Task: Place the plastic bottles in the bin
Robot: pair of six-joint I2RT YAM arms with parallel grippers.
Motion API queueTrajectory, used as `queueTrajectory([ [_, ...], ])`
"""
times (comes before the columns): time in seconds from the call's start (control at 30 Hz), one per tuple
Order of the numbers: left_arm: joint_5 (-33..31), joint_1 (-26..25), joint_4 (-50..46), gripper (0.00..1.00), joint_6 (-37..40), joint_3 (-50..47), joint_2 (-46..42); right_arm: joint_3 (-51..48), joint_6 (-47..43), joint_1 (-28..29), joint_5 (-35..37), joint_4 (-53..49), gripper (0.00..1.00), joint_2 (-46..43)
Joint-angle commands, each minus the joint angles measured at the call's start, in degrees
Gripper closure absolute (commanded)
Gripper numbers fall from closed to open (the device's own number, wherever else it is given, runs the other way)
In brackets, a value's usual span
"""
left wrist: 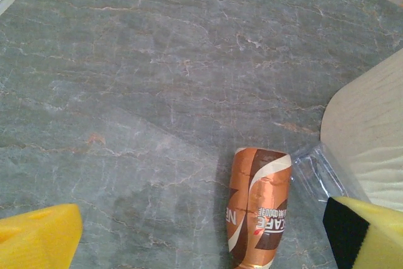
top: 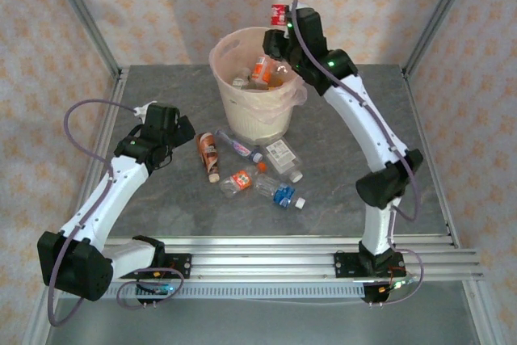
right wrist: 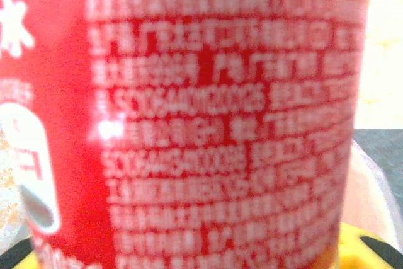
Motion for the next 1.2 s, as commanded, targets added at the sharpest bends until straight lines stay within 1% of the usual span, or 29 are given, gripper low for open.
queueTrajectory([
  [0.0,0.44,0.57,1.95,0.0,-1.27,-0.65,0.25,7.66,-0.91,0.96,-1.35,-1.59,0.69,4.58],
  [0.17,0.95,0.57,2.62,0.0,-1.4,-0.67,0.6,17.12,-0.85,2.27,-1.53,-4.02,0.68,12.37],
  [0.27,1.23,0.57,2.82,0.0,-1.4,-0.65,0.84,20.32,-0.47,2.55,-1.97,-4.54,0.66,15.82],
  [0.47,1.57,0.57,2.93,0.0,-1.13,-0.53,1.15,20.57,0.25,2.94,-2.98,-5.51,0.64,18.92],
  [0.53,1.59,0.57,2.97,0.0,-1.14,-0.36,1.38,20.51,-0.08,3.43,-2.89,-6.24,0.61,19.58],
  [0.7,1.99,0.62,3.03,0.0,-1.05,-0.21,1.98,20.01,-0.8,4.71,-1.88,-8.22,0.48,20.65],
  [0.77,2.01,0.62,2.93,0.0,-1.06,-0.08,2.3,19.29,-0.65,4.99,-1.1,-8.97,0.4,20.66],
  [0.87,2.28,0.61,2.93,0.0,-0.96,0.01,2.74,19.08,-0.43,5.1,-0.35,-10.18,0.3,20.62],
  [1.07,2.8,0.57,3.17,0.0,-0.96,0.25,3.58,19.08,-0.63,5.1,0.57,-11.09,0.17,19.49],
  [1.17,3.41,0.57,3.43,0.0,-0.71,0.21,4.02,19.09,-1.15,5.1,1.0,-11.35,0.15,18.29],
])
